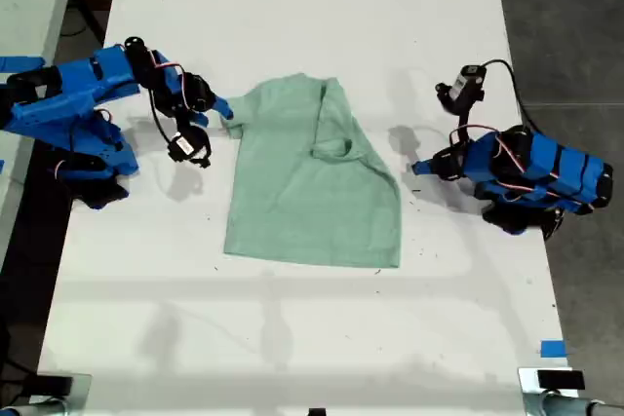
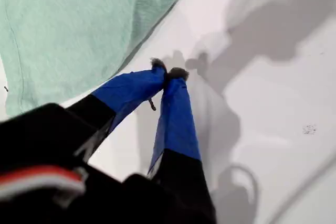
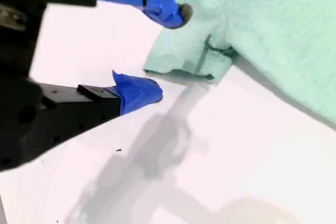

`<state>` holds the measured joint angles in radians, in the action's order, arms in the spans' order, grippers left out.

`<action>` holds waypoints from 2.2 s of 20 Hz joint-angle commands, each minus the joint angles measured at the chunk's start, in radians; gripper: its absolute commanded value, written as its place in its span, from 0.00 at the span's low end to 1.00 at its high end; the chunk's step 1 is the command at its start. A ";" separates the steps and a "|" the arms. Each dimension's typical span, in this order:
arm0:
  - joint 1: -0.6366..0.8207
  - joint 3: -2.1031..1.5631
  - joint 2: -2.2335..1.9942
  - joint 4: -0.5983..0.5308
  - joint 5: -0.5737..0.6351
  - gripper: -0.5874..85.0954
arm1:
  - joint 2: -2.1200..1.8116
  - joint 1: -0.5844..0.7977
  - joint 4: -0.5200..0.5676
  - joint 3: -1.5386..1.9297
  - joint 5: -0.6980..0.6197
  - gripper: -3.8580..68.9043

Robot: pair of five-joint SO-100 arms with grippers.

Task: Fold t shirt

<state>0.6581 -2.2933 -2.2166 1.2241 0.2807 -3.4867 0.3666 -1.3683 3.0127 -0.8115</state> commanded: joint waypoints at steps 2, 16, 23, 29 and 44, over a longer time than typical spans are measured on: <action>0.137 0.066 0.091 -0.052 0.120 0.23 | -0.015 -0.003 -0.002 0.077 -0.012 0.08; 0.126 0.282 0.609 -0.189 0.186 0.19 | -0.015 -0.003 -0.002 0.077 -0.012 0.08; 0.092 0.344 0.643 -0.080 0.064 0.01 | -0.015 -0.002 -0.002 0.077 -0.014 0.08; -0.040 0.804 0.612 0.126 0.061 0.01 | -0.015 -0.002 -0.002 0.077 -0.014 0.08; -0.383 1.319 1.183 -0.057 0.207 0.22 | -0.015 -0.002 -0.002 0.077 -0.014 0.08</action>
<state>0.3037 -1.0400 -1.0293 1.1812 0.5031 -3.4867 0.3666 -1.3683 3.0127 -0.8115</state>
